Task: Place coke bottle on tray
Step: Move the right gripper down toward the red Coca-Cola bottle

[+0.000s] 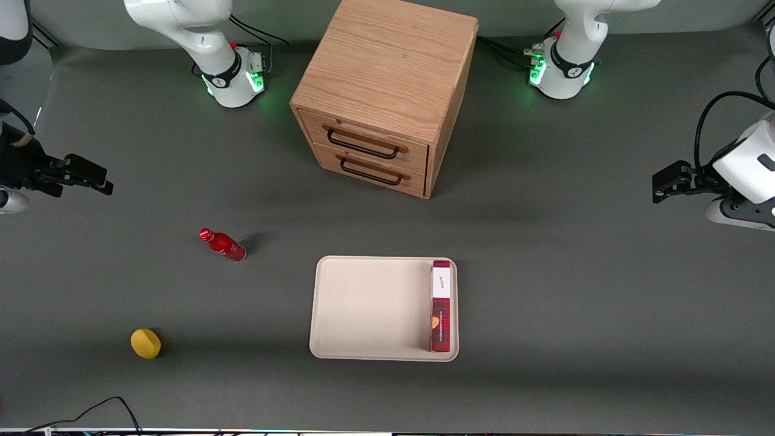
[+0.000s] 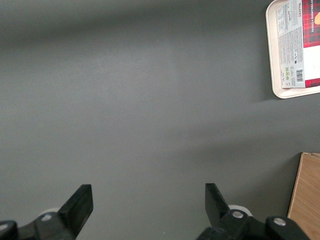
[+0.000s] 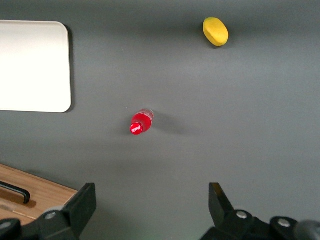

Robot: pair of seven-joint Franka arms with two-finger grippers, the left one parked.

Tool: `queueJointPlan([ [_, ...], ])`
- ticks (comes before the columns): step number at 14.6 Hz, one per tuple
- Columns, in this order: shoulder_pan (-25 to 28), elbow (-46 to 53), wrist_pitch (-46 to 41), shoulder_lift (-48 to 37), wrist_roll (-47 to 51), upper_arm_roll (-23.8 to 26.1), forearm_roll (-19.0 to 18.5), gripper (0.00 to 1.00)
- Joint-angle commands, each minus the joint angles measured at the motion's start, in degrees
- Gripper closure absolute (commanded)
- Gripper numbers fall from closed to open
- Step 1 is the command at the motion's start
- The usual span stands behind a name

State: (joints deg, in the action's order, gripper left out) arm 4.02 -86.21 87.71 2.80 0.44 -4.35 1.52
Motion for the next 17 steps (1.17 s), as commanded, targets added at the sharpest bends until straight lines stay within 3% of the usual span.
queueJointPlan([
  [1,0.6,-2.4,-0.3,-2.4,1.2,-1.2,0.0,0.0],
  [4,1.9,2.1,-1.3,1.1,6.4,-0.3,-0.2,0.0],
  [8,1.8,1.8,-1.5,2.2,6.2,-0.2,0.1,0.0],
  [10,1.7,0.6,-0.6,2.7,6.2,-0.2,2.3,0.0],
  [14,1.5,-18.1,15.3,-3.1,3.5,1.4,2.6,0.0],
  [17,1.7,-23.8,21.7,-1.7,3.0,3.4,0.3,0.0],
])
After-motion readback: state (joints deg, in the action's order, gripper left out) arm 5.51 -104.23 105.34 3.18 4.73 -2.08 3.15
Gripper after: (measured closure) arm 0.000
